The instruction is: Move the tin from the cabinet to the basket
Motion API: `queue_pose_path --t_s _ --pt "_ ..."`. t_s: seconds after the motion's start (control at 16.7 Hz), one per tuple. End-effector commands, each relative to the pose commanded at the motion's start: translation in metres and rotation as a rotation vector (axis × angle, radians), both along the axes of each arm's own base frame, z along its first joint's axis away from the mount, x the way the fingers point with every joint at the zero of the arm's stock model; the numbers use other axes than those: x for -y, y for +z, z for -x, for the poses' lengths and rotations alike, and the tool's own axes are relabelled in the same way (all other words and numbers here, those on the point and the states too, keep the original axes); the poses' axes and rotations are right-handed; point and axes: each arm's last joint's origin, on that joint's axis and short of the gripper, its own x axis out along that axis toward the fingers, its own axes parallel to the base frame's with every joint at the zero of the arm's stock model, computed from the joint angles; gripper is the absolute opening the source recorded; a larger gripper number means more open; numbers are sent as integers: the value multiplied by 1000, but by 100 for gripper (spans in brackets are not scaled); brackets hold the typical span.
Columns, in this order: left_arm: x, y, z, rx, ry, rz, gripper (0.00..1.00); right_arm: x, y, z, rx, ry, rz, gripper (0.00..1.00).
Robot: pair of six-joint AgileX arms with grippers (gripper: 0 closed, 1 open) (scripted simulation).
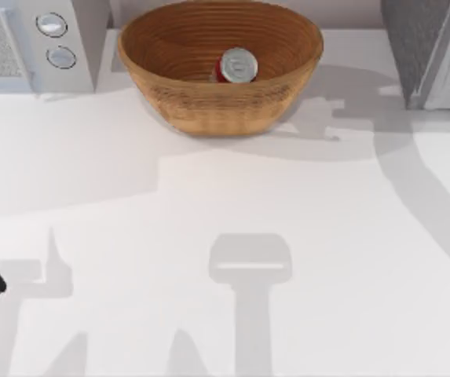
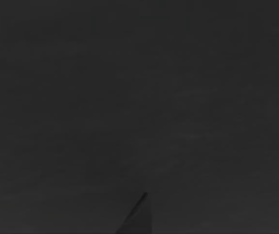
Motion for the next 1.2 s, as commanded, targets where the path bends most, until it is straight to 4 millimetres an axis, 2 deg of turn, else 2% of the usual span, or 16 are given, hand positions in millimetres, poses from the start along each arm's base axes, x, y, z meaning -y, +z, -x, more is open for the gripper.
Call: queue_pose_path --t_s 0.06,0.18,0.48,0.6,0.72,0.78,0.96,1.2 --pt "0 0 0 0 0 0 100 9 5 6 17 -34 2 100" --pt "0 0 0 0 0 0 100 9 7 2 25 -34 0 100" --pt "0 0 0 0 0 0 100 7 3 -39 7 -34 6 100" --pt "0 0 0 0 0 0 100 9 5 -44 17 -34 2 100" --pt "0 0 0 0 0 0 100 9 5 -44 17 -34 2 100" --pt "0 0 0 0 0 0 100 9 8 -36 28 -29 0 100" --pt "0 0 0 0 0 0 100 12 7 -30 35 -26 -3 100" --pt "0 0 0 0 0 0 100 28 -5 -7 46 -19 -5 100"
